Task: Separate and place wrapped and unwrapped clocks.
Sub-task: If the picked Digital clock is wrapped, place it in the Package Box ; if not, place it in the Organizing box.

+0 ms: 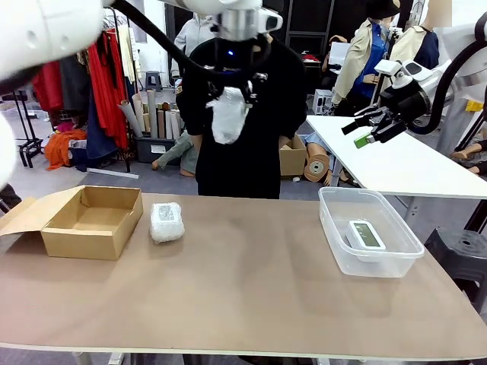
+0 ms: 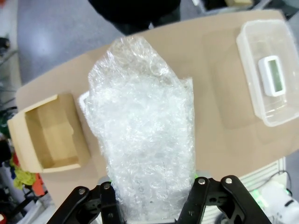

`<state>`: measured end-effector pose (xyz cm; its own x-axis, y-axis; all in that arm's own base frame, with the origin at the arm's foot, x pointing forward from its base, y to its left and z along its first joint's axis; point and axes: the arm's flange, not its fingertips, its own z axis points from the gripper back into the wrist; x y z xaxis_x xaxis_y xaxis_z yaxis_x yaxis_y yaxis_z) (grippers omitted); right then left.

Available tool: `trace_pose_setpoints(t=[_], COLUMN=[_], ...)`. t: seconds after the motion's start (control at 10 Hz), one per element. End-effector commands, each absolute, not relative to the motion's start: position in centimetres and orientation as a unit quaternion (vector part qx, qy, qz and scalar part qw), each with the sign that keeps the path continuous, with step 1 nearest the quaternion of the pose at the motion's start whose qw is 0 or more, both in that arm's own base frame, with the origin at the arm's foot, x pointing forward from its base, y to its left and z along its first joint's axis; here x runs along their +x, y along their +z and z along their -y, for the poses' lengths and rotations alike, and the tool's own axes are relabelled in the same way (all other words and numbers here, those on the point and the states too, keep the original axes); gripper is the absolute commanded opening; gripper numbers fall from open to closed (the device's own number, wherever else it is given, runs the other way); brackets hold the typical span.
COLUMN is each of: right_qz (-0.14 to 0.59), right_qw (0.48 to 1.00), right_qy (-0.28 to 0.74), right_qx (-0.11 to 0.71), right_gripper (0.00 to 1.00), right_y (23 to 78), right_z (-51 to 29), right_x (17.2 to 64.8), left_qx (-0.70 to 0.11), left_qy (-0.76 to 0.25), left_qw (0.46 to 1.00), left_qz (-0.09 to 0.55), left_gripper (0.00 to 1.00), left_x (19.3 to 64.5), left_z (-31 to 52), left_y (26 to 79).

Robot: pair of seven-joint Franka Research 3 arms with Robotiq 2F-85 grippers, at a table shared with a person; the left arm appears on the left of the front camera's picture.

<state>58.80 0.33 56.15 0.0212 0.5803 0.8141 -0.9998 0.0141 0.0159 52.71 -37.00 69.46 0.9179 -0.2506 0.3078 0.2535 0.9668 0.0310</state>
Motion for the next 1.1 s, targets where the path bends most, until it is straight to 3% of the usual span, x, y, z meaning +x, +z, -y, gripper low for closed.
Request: trace_pose_setpoints(t=[0.0,1.0], right_qz=[0.324,0.324], right_qw=[0.634,0.634], right_qy=[0.621,0.621], right_qx=[0.329,0.329], right_gripper=[1.00,1.00], right_y=[56.3,56.3], right_z=[-0.5,-0.5], right_x=[58.7,58.7], left_qx=[-0.025,0.060], left_qy=[-0.144,-0.103], left_qw=[0.979,0.988], left_qz=[0.142,0.096], left_gripper=[0.00,0.00], left_x=[50.7,51.7], left_z=[31.4,20.2], left_y=[67.2,61.3])
